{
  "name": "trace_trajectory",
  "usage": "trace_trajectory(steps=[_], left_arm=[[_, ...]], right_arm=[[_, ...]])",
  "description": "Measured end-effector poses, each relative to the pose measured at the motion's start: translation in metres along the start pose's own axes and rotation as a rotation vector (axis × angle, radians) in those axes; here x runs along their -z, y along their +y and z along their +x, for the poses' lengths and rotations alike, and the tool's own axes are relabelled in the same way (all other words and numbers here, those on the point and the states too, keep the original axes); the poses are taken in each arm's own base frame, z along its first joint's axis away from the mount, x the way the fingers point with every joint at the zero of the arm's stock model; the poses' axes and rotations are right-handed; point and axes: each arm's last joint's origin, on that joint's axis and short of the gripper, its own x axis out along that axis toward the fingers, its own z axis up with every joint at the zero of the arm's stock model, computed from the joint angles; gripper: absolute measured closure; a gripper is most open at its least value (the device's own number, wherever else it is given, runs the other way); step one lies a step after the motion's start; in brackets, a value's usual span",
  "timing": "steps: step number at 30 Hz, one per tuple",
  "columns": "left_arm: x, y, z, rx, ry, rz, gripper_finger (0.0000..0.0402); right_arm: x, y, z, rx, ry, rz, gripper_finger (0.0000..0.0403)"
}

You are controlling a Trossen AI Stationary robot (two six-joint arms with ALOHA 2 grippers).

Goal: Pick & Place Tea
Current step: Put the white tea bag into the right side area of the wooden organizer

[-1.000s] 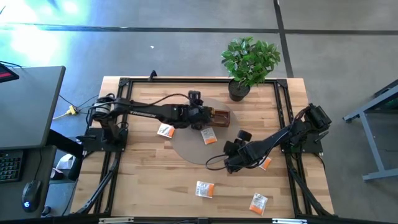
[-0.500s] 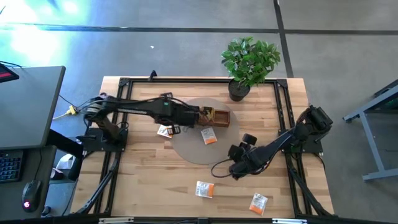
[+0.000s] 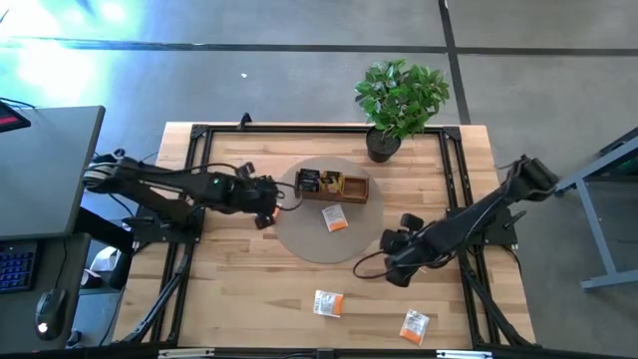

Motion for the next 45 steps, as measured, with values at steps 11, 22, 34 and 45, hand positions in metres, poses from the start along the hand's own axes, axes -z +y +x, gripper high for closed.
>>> trace_trajectory(steps=[11, 22, 34, 45], left_arm=[[0.033, -0.006, 0.021, 0.131, 0.013, 0.0, 0.0263], [0.031, -0.007, 0.021, 0.145, -0.001, 0.023, 0.0263], [0.031, -0.007, 0.021, 0.145, -0.003, 0.049, 0.0263], [0.031, -0.007, 0.021, 0.151, -0.001, 0.049, 0.0263]], right_arm=[[0.01, -0.013, -0.01, 0.034, 0.12, 0.163, 0.0279], [0.008, -0.035, 0.003, 0.083, 0.329, 0.313, 0.0244], [0.047, -0.063, 0.068, 0.049, 0.478, 0.337, 0.0207], [0.052, -0.074, 0.088, -0.087, 0.475, 0.305, 0.021]])
